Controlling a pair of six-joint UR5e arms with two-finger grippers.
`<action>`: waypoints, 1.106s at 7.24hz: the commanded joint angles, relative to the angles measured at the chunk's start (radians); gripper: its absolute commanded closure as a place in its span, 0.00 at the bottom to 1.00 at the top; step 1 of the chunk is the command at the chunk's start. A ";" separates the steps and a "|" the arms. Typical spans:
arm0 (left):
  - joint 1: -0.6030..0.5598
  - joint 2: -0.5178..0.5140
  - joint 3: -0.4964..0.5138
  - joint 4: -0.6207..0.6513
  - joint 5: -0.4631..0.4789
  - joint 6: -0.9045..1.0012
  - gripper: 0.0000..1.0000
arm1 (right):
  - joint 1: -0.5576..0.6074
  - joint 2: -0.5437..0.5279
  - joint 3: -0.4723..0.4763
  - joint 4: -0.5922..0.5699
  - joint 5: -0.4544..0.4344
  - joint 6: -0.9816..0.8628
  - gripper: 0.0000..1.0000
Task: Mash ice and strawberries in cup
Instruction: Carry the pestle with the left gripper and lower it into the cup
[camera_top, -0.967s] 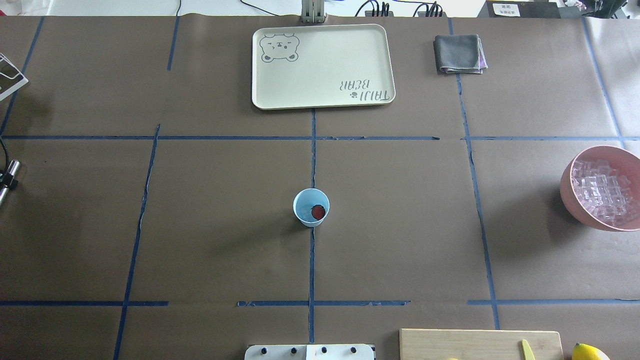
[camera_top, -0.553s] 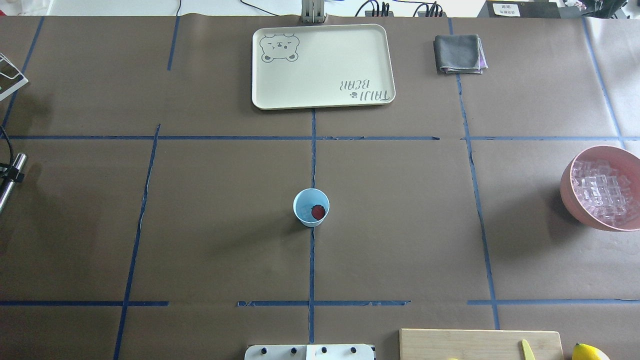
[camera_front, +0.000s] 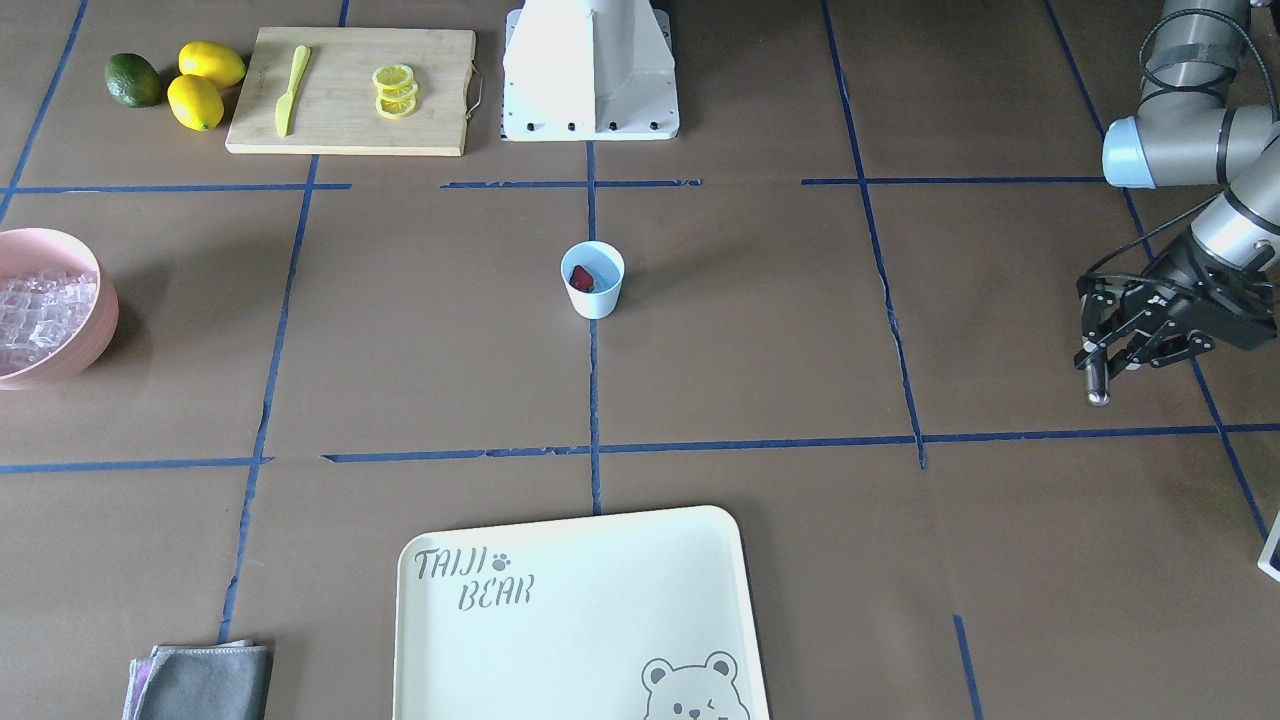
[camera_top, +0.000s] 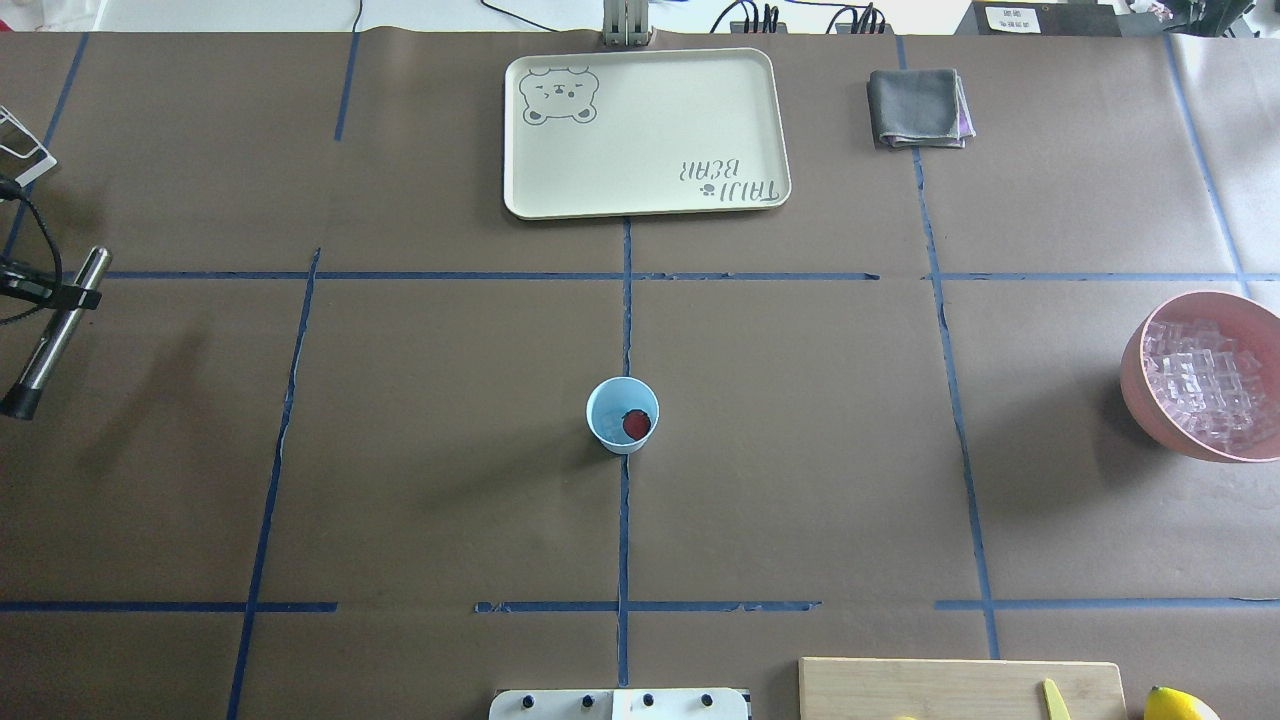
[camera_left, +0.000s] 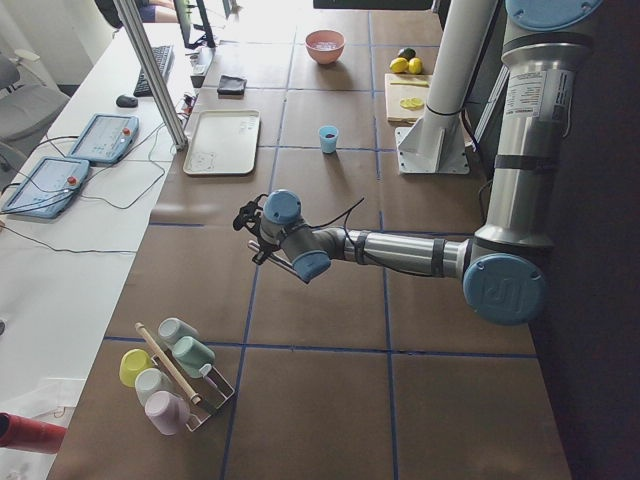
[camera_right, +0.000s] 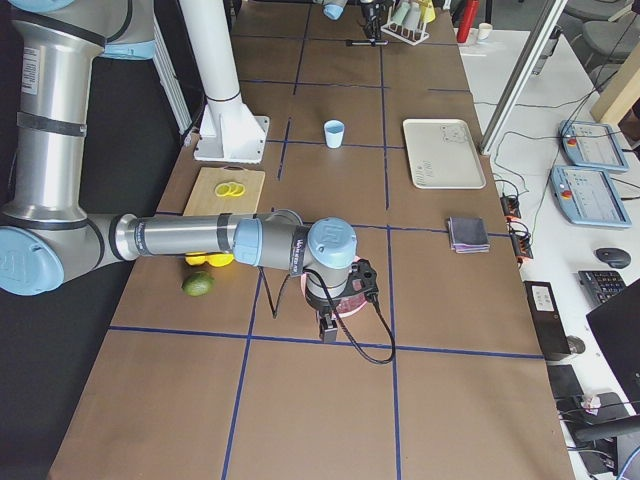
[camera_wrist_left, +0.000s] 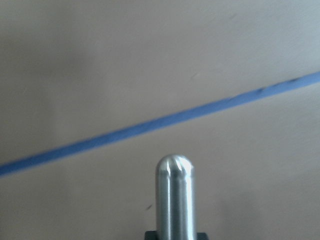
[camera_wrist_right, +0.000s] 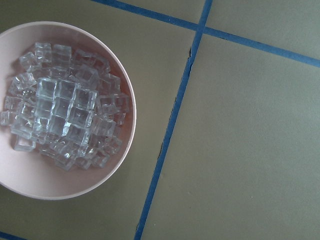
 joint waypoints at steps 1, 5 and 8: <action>0.000 -0.079 -0.013 -0.191 -0.006 -0.142 1.00 | 0.000 -0.004 -0.001 0.000 0.000 -0.001 0.00; 0.058 -0.199 -0.167 -0.273 0.075 -0.239 1.00 | 0.002 -0.012 -0.002 0.000 0.000 -0.004 0.00; 0.410 -0.277 -0.166 -0.463 0.434 -0.164 1.00 | 0.020 -0.007 -0.001 0.000 0.000 -0.004 0.00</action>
